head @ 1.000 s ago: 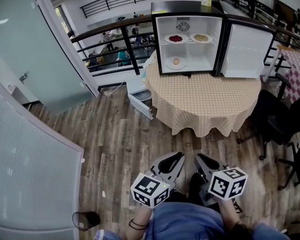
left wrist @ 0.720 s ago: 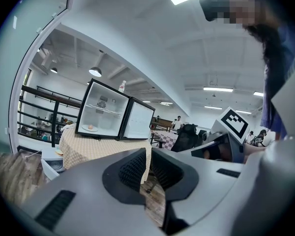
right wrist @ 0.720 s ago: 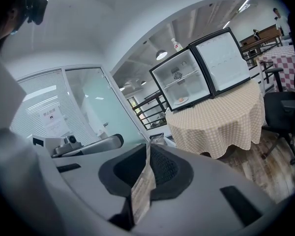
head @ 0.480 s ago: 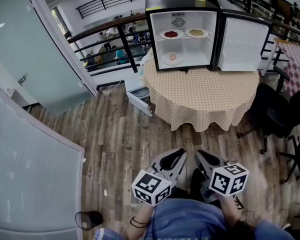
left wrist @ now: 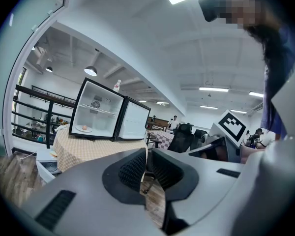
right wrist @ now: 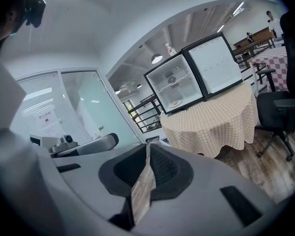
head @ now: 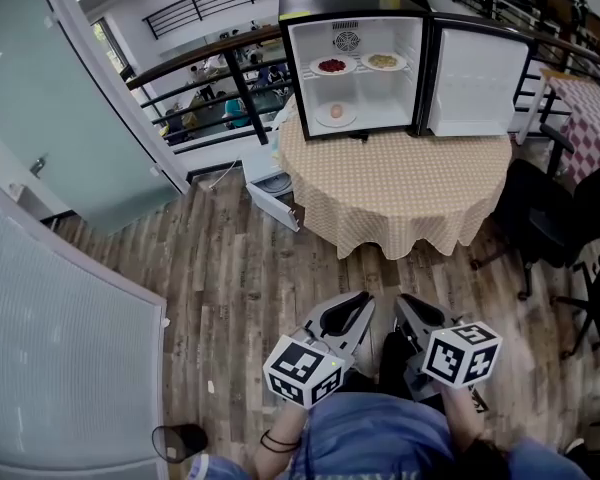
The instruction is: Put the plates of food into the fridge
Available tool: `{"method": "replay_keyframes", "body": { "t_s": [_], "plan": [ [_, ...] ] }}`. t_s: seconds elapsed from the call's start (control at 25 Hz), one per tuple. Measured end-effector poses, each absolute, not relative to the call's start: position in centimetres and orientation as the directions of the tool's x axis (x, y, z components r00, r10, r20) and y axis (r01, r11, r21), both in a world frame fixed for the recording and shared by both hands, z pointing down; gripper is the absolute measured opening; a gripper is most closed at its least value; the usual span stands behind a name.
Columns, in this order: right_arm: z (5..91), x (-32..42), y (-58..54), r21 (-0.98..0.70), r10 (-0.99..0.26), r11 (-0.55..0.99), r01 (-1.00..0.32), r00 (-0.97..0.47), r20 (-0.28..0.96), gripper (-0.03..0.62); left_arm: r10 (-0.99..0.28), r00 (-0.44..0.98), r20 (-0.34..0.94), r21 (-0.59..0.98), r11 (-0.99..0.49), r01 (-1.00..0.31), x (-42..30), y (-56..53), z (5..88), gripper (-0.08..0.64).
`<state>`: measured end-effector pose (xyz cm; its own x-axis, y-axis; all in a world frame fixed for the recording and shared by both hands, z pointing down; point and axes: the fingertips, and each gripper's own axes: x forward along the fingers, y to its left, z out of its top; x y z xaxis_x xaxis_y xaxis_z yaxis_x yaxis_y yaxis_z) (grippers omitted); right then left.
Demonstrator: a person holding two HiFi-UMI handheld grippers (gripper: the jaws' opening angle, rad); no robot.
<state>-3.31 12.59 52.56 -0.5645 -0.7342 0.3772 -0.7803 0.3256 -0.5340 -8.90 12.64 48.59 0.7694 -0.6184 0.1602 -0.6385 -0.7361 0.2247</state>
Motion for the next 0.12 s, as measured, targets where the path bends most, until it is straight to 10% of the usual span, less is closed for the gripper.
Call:
{"method": "replay_keyframes", "body": {
  "t_s": [0.12],
  "plan": [
    [52.63,-3.12,12.53,-0.534,-0.736,0.323,-0.782,-0.562,0.377,0.038,-0.617,0.771,0.158,0.223,-0.738,-0.637,-8.76,12.6,48.54,0.031]
  ]
}}
